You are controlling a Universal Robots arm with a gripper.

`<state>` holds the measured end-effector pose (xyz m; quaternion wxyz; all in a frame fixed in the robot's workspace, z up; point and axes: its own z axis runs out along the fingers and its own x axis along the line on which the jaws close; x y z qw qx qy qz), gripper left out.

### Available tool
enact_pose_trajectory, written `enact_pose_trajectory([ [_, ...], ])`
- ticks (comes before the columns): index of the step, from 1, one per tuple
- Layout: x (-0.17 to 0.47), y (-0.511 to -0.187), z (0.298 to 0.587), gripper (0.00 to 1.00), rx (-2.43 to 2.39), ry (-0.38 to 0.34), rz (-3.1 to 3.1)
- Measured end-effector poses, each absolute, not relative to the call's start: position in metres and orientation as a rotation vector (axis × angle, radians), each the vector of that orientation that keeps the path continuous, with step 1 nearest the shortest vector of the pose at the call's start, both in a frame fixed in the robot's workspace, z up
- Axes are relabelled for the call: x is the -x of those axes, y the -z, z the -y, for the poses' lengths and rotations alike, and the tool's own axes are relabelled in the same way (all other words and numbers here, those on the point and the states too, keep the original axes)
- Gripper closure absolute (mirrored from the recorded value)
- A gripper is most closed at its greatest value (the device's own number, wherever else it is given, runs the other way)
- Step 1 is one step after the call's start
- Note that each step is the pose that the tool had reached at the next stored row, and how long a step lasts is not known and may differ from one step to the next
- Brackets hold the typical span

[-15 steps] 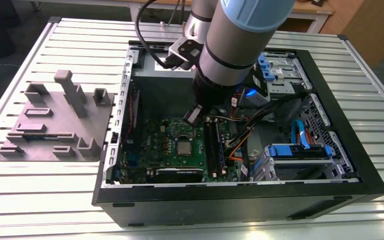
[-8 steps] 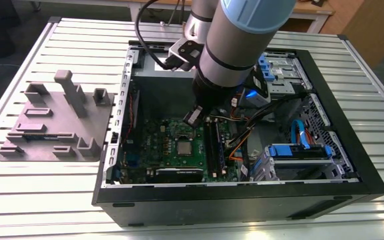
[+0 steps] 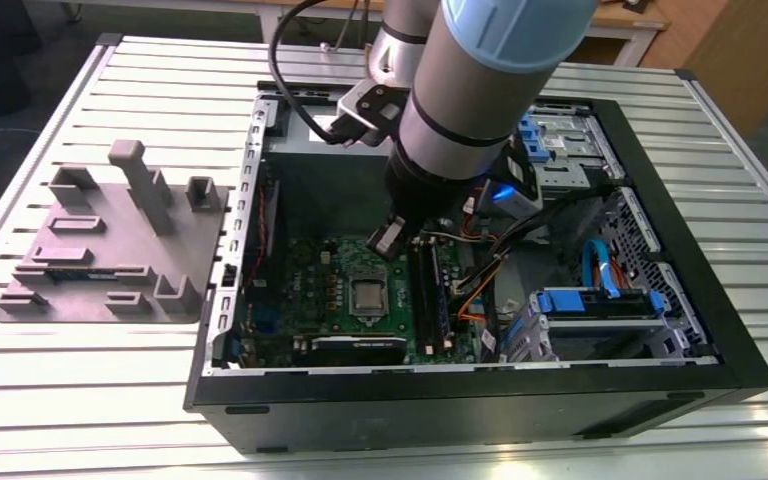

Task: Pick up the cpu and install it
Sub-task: 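Close the cpu cover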

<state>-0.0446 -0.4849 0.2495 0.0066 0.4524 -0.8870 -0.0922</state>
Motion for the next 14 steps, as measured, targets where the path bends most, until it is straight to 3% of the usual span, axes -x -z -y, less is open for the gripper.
enact_pose_trajectory([
  [14, 0.0532, -0.2494, 0.4883, 0.9, -1.419, 0.287, 2.775],
])
